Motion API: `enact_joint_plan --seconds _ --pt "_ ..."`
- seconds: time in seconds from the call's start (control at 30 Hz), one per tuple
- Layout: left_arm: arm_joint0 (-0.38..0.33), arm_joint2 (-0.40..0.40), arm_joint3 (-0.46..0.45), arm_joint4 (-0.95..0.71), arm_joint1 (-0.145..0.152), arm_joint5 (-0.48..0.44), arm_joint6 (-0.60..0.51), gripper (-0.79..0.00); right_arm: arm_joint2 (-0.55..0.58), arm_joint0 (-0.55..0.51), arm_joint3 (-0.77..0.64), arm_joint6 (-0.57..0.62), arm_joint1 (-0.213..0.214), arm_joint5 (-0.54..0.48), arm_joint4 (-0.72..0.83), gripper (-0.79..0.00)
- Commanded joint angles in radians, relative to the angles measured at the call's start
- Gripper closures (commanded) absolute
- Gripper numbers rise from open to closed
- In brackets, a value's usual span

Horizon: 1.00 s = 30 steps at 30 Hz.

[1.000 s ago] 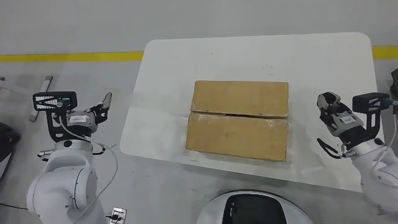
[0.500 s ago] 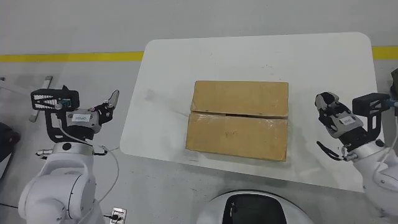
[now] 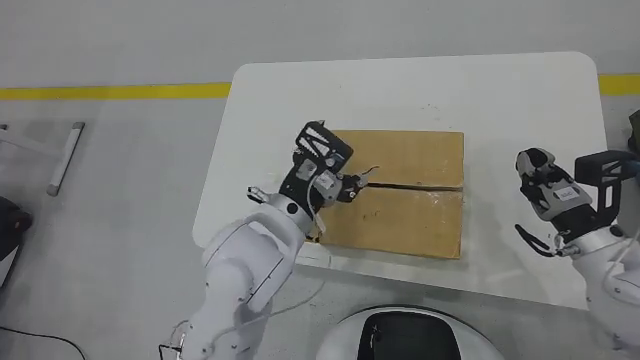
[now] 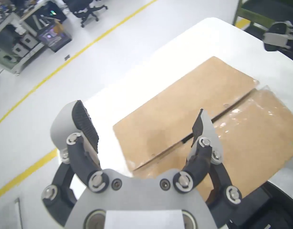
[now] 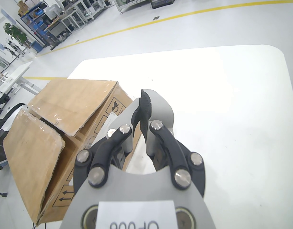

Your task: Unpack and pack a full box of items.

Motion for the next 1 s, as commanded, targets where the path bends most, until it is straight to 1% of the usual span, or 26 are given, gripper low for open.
enact_joint_plan --seconds 0.0,0.07,0.13,0.27,0.47,0.6,0.7,0.83,0.9,0.97 --pt "-0.026 0.068 0.042 -0.002 -0.007 -0.006 -0.009 -0.785 0.006 -0.003 0.005 -0.003 0.000 0.001 0.003 0.000" --pt "-0.059 0.111 0.085 0.029 -0.011 -0.017 -0.037 -0.785 0.011 -0.005 0.007 -0.004 0.000 0.000 0.007 0.000" --pt "-0.076 0.139 0.121 0.012 -0.018 0.002 -0.047 -0.785 0.016 -0.006 0.009 -0.005 0.000 0.000 0.010 0.000" --pt "-0.114 0.185 0.173 0.074 -0.022 -0.027 -0.093 -0.785 0.021 -0.006 0.015 -0.008 0.000 0.000 0.013 0.000" --pt "-0.136 0.208 0.203 0.184 -0.023 -0.033 -0.128 -0.785 0.024 0.001 0.024 -0.006 0.000 0.000 0.016 0.000" --pt "-0.139 0.203 0.208 0.254 -0.020 -0.044 -0.135 -0.785 0.024 0.010 0.029 -0.003 0.000 -0.001 0.013 0.000" --pt "-0.137 0.195 0.199 0.312 -0.018 -0.033 -0.112 -0.785 0.021 0.017 0.032 0.001 0.000 -0.001 0.012 0.000" --pt "-0.136 0.187 0.184 0.377 -0.018 0.011 -0.065 -0.785 0.016 0.024 0.032 0.006 0.000 -0.001 0.008 0.000" --pt "-0.146 0.189 0.191 0.417 -0.018 0.014 -0.046 -0.785 0.014 0.027 0.033 0.007 0.000 0.000 0.007 0.000" --pt "-0.168 0.195 0.204 0.472 -0.019 -0.003 -0.033 -0.785 0.011 0.030 0.034 0.009 0.000 -0.001 0.006 0.000"
